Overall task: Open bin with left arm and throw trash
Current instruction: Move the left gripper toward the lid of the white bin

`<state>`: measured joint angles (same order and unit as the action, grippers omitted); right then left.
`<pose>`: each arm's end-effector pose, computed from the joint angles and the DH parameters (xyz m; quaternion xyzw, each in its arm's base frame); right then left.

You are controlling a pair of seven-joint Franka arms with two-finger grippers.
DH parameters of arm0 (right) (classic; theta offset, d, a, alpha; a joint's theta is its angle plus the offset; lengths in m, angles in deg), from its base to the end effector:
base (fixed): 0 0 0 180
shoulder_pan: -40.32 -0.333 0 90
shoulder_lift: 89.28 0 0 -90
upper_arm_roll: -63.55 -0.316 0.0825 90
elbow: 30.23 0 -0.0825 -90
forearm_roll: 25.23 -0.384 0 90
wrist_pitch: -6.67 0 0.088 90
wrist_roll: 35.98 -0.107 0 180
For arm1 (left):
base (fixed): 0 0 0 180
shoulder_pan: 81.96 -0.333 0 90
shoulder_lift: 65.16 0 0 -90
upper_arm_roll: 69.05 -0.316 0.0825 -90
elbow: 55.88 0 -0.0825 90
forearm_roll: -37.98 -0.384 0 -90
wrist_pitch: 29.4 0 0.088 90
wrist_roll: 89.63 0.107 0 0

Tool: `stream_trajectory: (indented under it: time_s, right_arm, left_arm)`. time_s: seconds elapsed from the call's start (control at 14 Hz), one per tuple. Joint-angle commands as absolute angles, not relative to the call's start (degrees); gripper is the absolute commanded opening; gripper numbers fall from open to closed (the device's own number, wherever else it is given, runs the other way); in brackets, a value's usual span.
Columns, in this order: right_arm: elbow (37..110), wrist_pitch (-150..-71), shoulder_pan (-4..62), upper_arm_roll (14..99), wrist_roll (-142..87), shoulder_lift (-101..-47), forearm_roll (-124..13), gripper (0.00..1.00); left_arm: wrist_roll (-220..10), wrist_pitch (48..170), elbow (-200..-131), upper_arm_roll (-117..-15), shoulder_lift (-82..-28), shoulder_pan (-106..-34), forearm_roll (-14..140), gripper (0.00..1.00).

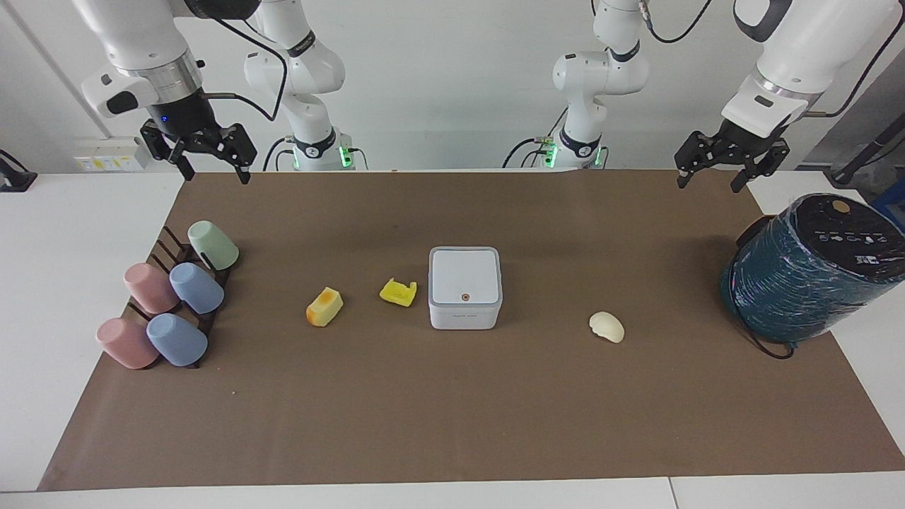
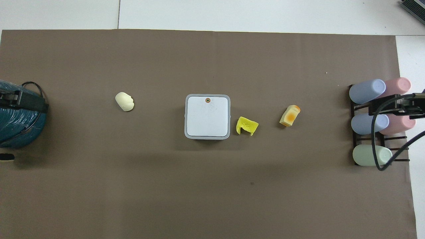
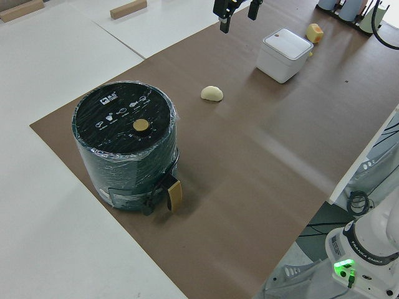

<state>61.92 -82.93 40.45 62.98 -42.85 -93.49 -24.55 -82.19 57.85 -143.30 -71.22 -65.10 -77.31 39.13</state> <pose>0.5309 0.0030 0.6461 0.9983 -0.0562 0.0149 0.0054 0.5498 -0.0261 0.6409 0.9962 -0.0869 -0.0016 0.0101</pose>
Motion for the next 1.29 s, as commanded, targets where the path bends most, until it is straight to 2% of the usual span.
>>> stream_trajectory:
  time_s: [0.0, 0.64, 1.0, 1.21]
  right_arm:
    - [63.02, -83.68, 41.37, 62.58, -41.78, -94.11, -24.96, 1.00]
    - [63.11, -84.04, 41.46, 62.58, -41.87, -94.11, -24.96, 1.00]
    - [63.11, -84.04, 41.46, 62.58, -41.87, -94.11, -24.96, 1.00]
    - [63.11, -84.04, 41.46, 62.58, -41.95, -94.11, -24.96, 1.00]
  left_arm:
    - [-82.07, 58.85, -145.26, -70.81, -66.83, -77.92, 38.25, 1.00]
    - [-82.34, 61.47, -145.52, -70.02, -66.74, -74.94, 38.86, 1.00]
    - [-84.17, 71.57, -147.63, -70.02, -65.96, -65.27, 40.09, 1.00]
    - [-89.26, 78.86, -152.01, -70.02, -65.25, -60.00, 40.88, 1.00]
